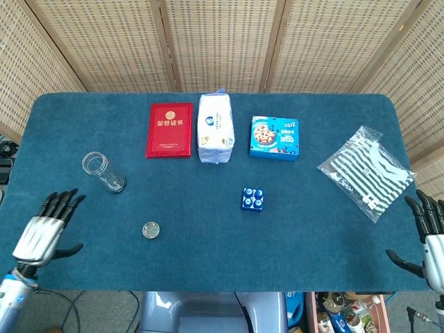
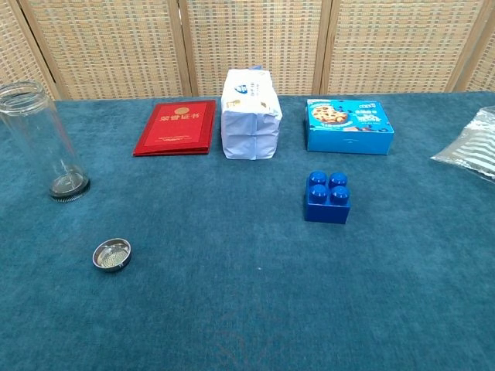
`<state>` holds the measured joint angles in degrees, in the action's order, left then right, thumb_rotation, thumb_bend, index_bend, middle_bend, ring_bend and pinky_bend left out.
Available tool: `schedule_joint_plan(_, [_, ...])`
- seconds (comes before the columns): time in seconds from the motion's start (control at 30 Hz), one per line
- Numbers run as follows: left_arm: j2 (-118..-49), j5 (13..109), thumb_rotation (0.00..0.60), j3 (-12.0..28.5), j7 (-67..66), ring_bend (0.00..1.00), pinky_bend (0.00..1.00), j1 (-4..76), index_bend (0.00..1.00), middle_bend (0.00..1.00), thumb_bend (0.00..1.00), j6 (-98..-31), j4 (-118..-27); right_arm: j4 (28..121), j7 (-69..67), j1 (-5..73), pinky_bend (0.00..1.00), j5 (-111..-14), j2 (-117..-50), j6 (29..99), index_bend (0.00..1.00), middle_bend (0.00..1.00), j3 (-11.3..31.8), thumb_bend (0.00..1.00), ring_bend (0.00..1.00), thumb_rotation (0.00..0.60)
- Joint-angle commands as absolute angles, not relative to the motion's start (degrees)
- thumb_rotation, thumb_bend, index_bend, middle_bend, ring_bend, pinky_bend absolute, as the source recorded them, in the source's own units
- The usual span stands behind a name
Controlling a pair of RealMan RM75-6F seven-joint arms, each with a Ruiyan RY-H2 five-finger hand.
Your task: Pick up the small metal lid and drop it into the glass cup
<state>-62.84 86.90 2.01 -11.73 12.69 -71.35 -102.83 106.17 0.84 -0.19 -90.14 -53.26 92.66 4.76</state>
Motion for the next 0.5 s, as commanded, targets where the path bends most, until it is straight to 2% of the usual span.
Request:
schedule_joint_plan(0.03, [-69.44, 85.33, 0.600, 3.94, -13.81, 0.00, 0.00, 21.32, 0.26, 0.00, 0.19, -60.52, -98.64, 106.03, 1.07, -0.06, 0.00, -89.93, -53.36, 92.39, 0.03, 0.00, 4.78, 0.00, 0.00, 0.600])
schedule_joint_plan(0.2, [-75.11, 80.04, 0.600, 5.13, -18.59, 0.00, 0.00, 25.60, 0.35, 0.00, 0.21, -54.62, -95.06, 105.79, 1.17, 0.14, 0.00, -89.14, -53.50, 91.73, 0.03, 0.00, 4.86, 0.00, 0.00, 0.600])
schedule_joint_plan(0.5, [-80.11, 74.51, 0.600, 5.86, -23.26, 0.00, 0.00, 28.87, 0.45, 0.00, 0.31, -52.65, -91.98, 105.57, 1.10, 0.53, 0.00, -88.02, -53.50, 90.73, 0.03, 0.00, 5.04, 0.00, 0.00, 0.600])
